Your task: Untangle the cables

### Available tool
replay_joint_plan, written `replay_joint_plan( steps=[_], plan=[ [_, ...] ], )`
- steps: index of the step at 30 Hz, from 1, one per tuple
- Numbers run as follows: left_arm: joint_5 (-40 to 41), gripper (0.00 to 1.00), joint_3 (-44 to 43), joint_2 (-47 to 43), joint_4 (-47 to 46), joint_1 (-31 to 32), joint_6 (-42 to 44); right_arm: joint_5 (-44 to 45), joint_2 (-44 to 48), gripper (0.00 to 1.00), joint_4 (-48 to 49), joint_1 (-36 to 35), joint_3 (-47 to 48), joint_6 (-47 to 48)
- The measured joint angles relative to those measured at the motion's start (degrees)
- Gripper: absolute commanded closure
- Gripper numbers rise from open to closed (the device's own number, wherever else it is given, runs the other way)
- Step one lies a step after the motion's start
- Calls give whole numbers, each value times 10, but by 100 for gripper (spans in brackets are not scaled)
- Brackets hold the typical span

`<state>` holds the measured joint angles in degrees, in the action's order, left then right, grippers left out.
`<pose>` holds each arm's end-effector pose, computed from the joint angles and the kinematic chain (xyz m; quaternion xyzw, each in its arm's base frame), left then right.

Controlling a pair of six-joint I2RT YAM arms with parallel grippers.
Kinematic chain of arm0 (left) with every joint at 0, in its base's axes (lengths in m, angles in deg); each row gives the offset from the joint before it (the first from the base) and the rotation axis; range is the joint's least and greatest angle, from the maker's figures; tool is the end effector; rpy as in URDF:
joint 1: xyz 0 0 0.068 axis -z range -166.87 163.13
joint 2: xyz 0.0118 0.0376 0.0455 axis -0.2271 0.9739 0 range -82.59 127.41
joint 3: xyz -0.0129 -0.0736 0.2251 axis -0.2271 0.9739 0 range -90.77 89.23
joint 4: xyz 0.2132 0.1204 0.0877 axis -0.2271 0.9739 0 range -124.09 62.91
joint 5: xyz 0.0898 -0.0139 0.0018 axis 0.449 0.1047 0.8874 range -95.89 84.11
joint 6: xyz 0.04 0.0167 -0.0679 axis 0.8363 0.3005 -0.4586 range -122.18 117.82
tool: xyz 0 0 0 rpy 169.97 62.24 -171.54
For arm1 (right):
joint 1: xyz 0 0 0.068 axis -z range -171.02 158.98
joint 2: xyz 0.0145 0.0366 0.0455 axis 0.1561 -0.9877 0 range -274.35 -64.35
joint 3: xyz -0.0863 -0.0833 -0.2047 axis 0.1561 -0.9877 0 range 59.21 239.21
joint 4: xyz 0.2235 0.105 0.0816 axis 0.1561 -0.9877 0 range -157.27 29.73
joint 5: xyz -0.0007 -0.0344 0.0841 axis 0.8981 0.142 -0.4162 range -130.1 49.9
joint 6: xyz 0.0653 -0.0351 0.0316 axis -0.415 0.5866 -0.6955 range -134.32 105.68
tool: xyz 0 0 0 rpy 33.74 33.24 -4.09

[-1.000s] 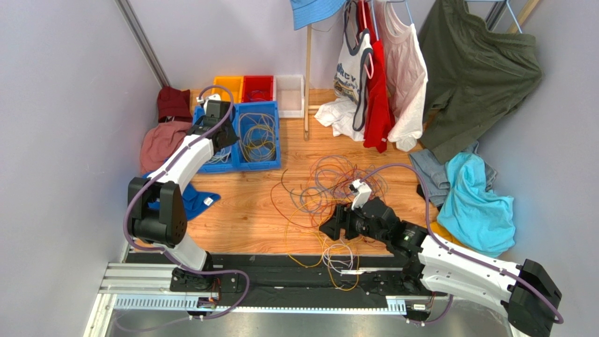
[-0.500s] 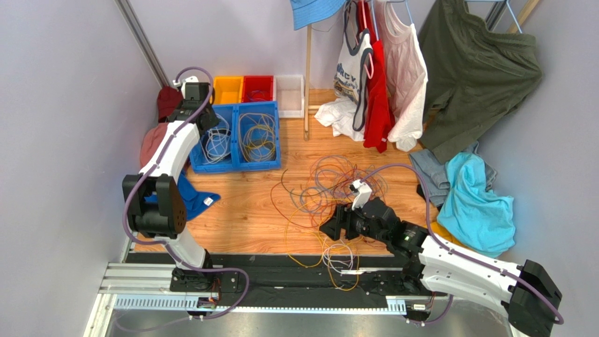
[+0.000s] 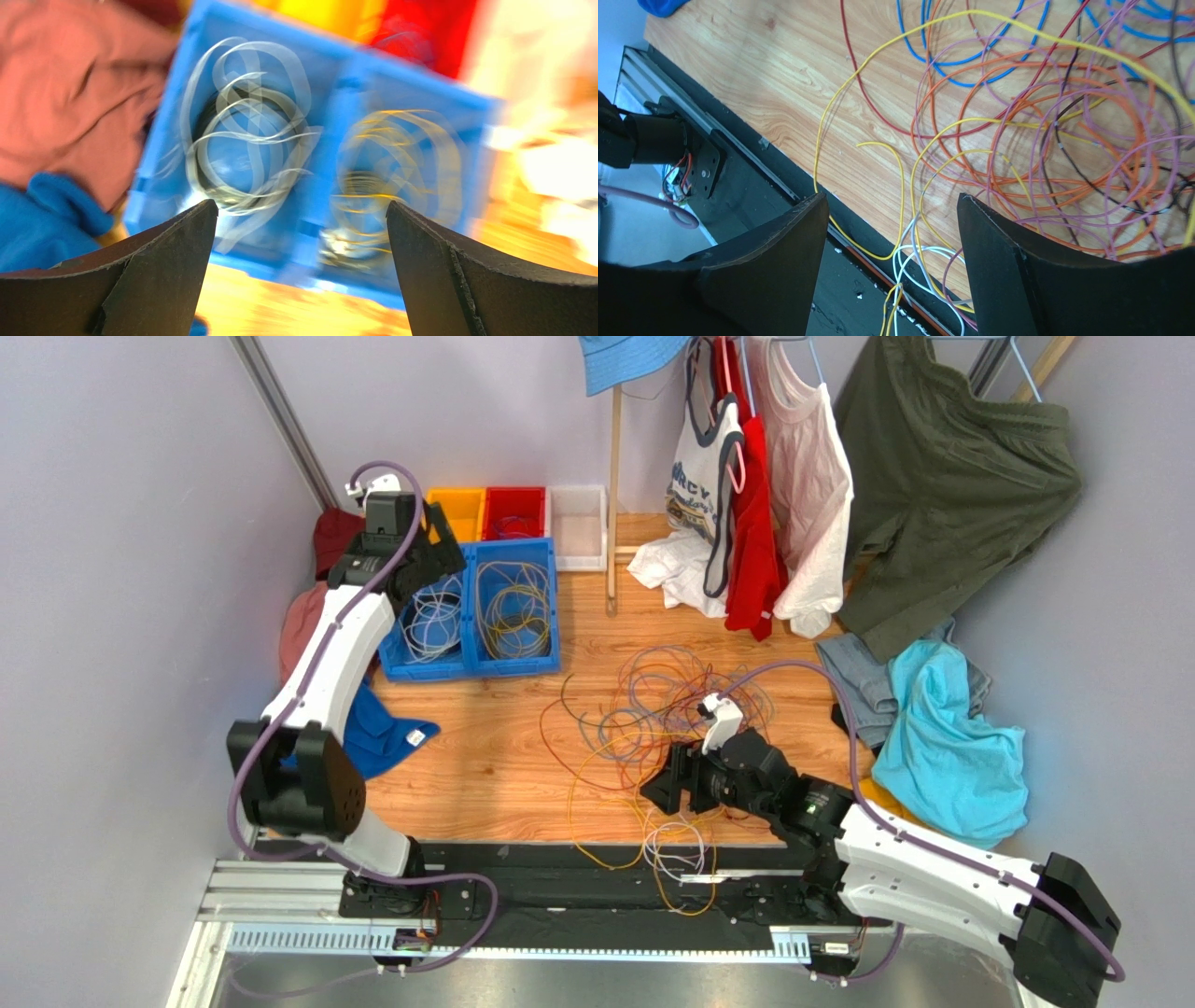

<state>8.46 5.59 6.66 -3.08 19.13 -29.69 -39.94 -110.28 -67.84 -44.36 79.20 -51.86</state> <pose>0.3785 -0.0223 0.2919 -0.2205 0.8604 -0.0216 0.4589 0.1357 0.1821 0.1448 -0.1204 0.8727 0.3363 0.3329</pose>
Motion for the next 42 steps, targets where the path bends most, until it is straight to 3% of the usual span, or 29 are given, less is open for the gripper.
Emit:
replay_joint_plan(
  steps=[5, 12, 18, 24, 31, 39, 42],
  plan=[
    [13, 1, 10, -116, -28, 91, -8, 43, 28, 26, -56, 0, 47, 17],
    [30, 1, 161, -250, -103, 261, -49, 173, 50, 24, -133, 5, 128, 46],
    [65, 1, 337, -257, -139, 391, -116, 218, -56, 27, -164, 102, 164, 59],
    [89, 1, 412, -252, -150, 493, -177, 209, -164, 29, -161, 136, 164, 63],
    [112, 1, 448, -310, -163, 563, -223, 180, -263, 35, -153, 136, 182, 61],
    [128, 1, 482, -370, -159, 582, -254, 156, -237, 38, -136, 112, 157, 42],
    [128, 1, 492, -369, -158, 583, -264, 147, -242, 49, -132, 102, 142, 36]
  ],
)
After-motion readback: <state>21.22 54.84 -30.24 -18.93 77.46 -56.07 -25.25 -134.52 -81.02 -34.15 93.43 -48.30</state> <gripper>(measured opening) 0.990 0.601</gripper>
